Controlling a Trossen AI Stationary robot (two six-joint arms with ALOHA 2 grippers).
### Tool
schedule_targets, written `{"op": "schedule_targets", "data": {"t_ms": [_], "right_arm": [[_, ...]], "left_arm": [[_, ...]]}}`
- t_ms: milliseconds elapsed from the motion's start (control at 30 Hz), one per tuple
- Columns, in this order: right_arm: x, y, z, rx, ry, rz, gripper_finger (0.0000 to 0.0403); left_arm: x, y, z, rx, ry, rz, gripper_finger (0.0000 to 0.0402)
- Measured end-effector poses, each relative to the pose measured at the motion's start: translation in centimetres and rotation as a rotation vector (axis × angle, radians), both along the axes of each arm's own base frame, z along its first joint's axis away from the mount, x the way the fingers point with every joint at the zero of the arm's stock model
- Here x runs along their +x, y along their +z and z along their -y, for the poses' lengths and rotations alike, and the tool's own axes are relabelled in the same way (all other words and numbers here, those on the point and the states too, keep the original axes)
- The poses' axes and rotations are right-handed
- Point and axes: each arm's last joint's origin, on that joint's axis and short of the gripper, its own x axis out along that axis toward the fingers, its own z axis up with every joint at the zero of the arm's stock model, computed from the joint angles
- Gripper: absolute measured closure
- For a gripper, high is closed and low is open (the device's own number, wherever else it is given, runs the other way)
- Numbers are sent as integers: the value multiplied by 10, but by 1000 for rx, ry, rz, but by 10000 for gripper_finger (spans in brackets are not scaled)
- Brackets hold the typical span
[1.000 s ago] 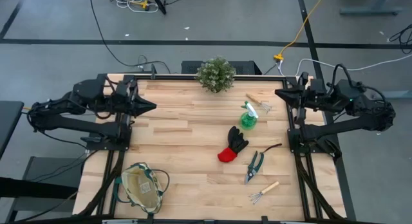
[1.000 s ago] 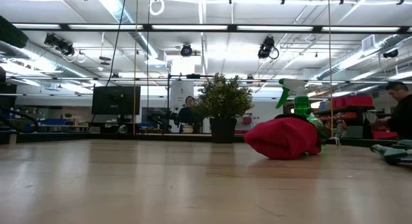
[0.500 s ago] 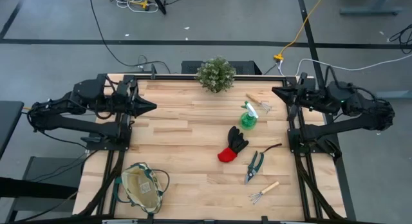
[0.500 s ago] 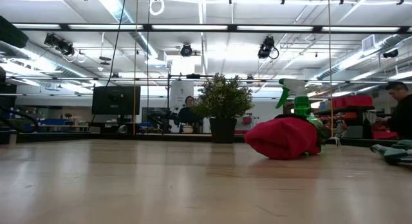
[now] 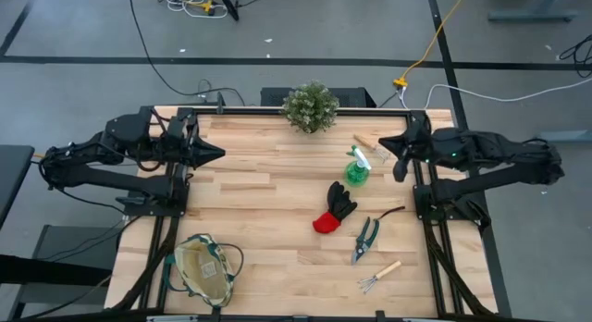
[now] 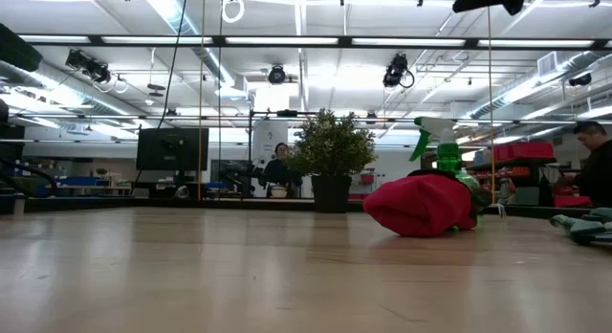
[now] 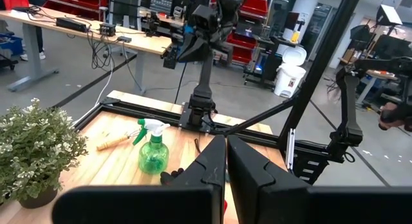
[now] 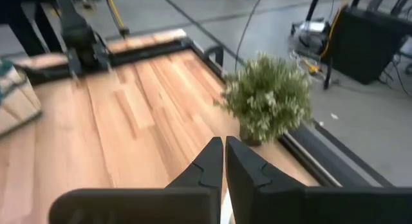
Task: Pick & Place Garden tools in Gardening bag
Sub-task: Put the green spray bottle into the gardening bag
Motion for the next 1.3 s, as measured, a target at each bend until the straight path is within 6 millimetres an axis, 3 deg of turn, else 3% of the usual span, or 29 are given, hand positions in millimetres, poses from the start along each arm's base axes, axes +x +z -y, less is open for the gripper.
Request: {"op": "schedule_targets", "data": {"t_ms": [367, 800, 1133, 1300], "right_arm": [[13, -14, -1, 39, -28, -121, 381], [5, -25, -1, 142, -74, -221, 377], [1, -30, -1, 144, -82, -279, 311], [2, -47, -1, 142, -82, -338, 272]], "left_arm": [[0, 0, 0, 0, 0, 0, 383], [0, 0, 0, 0, 0, -2, 383], [0, 0, 0, 0, 0, -3, 383], [0, 0, 0, 0, 0, -3, 383]]}}
